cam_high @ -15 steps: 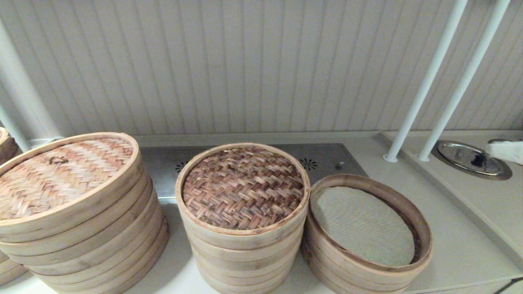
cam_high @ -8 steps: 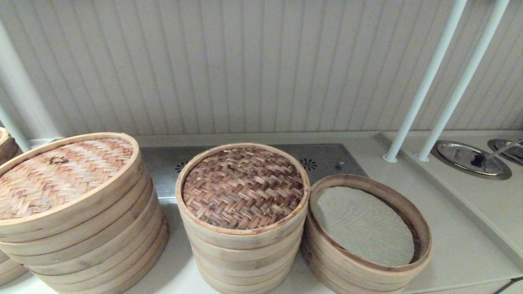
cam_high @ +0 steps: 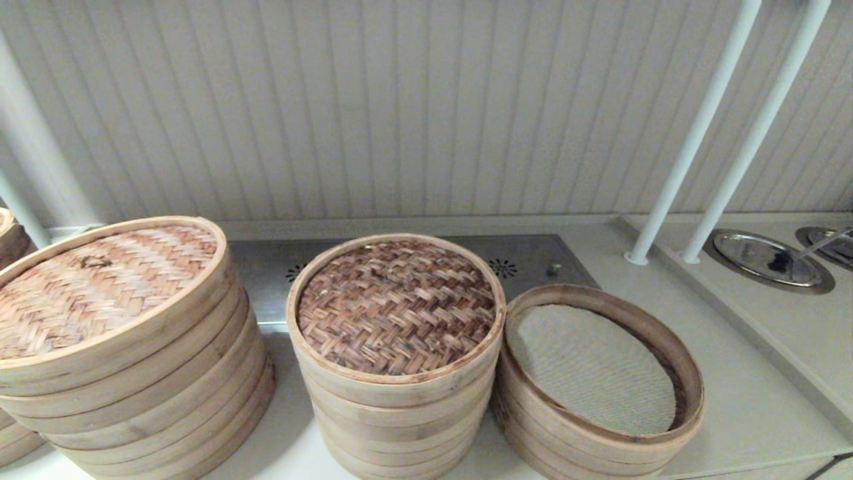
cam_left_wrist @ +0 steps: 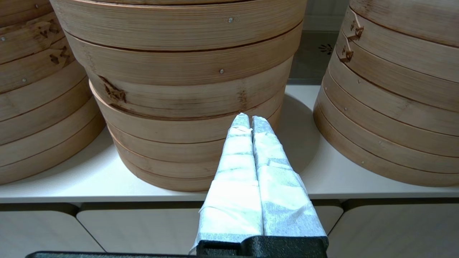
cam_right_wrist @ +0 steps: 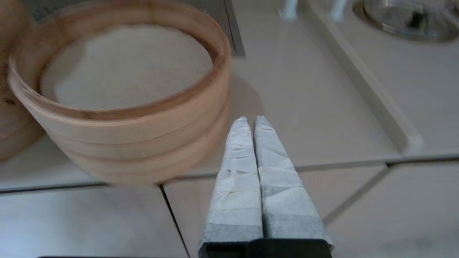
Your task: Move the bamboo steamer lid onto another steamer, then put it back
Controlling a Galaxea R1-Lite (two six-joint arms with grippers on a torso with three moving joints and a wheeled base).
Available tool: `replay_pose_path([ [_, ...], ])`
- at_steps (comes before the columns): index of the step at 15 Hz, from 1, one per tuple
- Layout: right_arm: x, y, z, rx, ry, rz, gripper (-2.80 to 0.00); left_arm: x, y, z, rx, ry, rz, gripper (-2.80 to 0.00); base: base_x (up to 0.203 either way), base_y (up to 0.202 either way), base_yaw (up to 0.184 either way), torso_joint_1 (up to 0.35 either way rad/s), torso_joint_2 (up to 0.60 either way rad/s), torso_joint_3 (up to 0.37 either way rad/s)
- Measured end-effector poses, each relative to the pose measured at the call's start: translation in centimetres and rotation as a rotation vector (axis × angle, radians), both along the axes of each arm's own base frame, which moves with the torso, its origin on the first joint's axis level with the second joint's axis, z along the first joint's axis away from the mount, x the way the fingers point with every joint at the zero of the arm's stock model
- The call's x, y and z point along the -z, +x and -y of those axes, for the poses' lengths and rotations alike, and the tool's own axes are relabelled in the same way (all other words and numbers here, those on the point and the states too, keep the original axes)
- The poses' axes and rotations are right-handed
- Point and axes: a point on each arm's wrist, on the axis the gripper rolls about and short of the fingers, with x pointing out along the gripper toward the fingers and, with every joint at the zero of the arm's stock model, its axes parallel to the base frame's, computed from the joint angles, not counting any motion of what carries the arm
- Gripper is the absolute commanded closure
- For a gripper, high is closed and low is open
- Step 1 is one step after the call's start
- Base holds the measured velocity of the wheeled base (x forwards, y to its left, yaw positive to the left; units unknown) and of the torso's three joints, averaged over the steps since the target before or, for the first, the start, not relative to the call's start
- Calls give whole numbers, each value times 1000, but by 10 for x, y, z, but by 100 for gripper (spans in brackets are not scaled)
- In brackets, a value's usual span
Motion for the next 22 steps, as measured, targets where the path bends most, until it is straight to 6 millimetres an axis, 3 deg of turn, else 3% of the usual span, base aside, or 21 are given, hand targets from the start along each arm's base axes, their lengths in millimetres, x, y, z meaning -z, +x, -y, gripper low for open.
replay_pose_path([
  [10,39,-19,-2,-102,-18,80,0,0,0,0,0,0,0,0,0,0,0,0,0,0],
  [22,42,-21,-2,-103,49,100,0,0,0,0,0,1,0,0,0,0,0,0,0,0],
])
